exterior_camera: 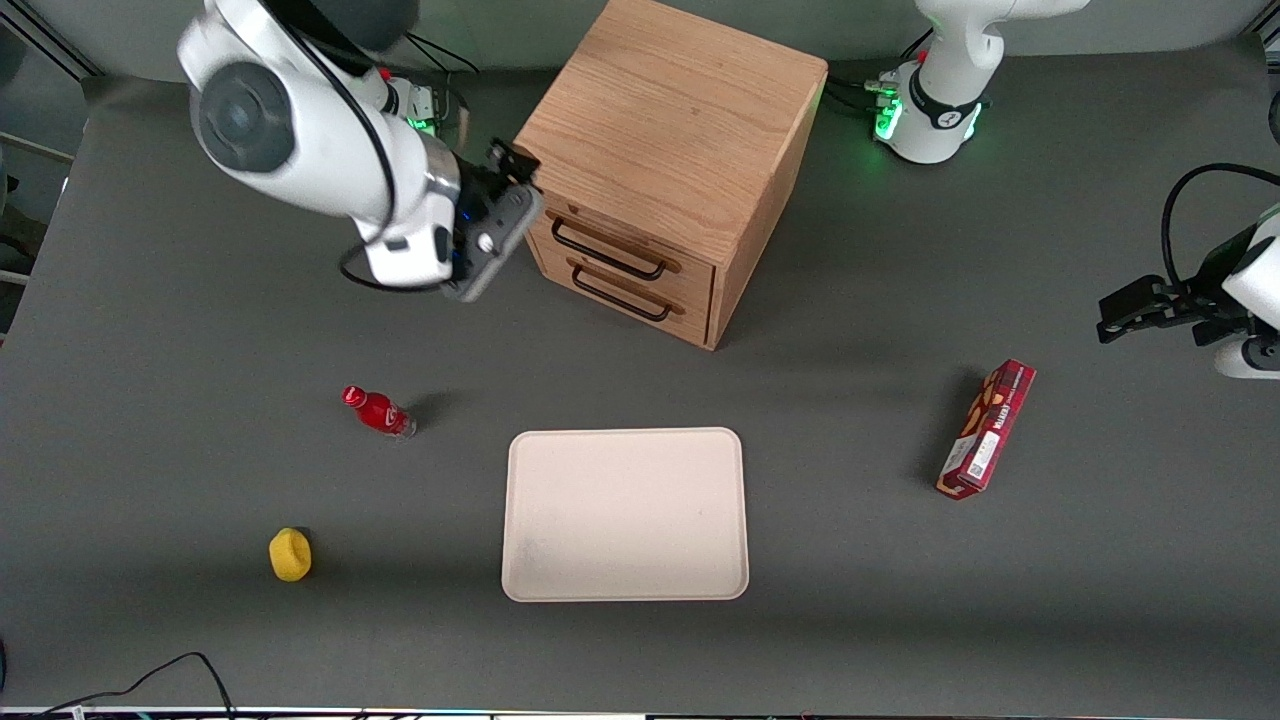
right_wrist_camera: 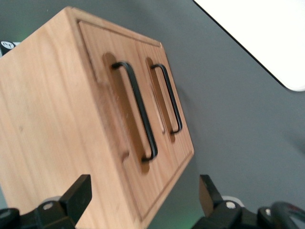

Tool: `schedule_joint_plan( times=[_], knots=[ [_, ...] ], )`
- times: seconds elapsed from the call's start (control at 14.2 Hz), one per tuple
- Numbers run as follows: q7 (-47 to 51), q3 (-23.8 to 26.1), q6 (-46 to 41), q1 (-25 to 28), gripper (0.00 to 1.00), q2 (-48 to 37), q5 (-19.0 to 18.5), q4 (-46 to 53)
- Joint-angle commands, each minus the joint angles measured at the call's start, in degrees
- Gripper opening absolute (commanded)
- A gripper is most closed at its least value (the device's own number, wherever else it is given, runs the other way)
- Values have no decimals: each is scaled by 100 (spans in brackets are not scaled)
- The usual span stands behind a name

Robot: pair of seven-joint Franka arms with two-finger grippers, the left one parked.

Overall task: Open upper drawer
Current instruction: 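Move the right gripper toward the upper drawer's black handle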

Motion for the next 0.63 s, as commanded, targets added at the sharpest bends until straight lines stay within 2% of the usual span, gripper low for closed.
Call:
schedule_joint_plan(
  times=[0.0, 0.21, 0.56],
  knots=[
    [-207, 42, 371, 140, 100, 794, 54, 340],
    [-216, 86, 670, 167, 100, 1199, 10, 322],
    [-216, 447, 1111, 263, 100, 1648, -517, 278]
  ],
)
